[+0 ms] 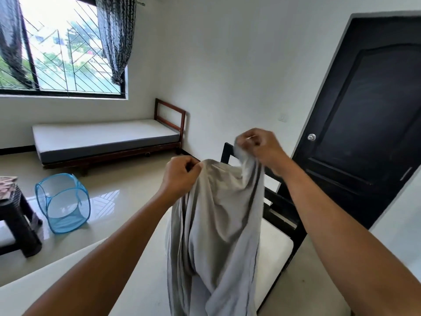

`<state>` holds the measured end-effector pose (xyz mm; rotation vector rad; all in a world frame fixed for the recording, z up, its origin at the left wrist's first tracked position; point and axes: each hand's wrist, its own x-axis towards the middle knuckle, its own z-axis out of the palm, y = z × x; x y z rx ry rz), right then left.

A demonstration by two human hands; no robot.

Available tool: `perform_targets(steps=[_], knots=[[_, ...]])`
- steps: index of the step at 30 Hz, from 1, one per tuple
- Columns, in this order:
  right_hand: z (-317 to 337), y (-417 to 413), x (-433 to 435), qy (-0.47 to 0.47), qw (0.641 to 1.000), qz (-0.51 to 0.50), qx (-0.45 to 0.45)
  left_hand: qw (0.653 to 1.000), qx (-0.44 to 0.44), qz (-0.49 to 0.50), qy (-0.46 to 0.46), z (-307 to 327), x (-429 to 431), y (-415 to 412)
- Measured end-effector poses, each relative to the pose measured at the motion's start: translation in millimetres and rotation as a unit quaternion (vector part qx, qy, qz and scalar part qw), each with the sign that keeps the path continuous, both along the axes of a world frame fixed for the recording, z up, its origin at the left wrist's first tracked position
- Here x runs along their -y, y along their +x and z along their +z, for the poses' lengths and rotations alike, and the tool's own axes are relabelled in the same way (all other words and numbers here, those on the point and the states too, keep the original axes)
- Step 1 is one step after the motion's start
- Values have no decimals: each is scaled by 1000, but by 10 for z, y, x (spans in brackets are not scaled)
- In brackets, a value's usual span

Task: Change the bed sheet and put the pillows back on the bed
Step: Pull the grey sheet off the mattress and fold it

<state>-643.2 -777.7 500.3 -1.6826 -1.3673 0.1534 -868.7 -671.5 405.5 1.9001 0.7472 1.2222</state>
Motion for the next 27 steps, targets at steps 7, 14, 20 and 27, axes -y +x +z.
perform_targets(steps=[7,14,20,27], knots=[[-308,-434,-65,-158,951,119,240,992,-21,-112,59,113,-33,98],[225,-597,-206,-81,926,-13,369,993,-49,-7,110,-321,-106,-8],[547,-579,-237,20,930,-113,348,994,46,47,92,-769,-57,-206],[558,-543,-193,10,948,-115,298,993,86,9,80,-1048,77,-177]])
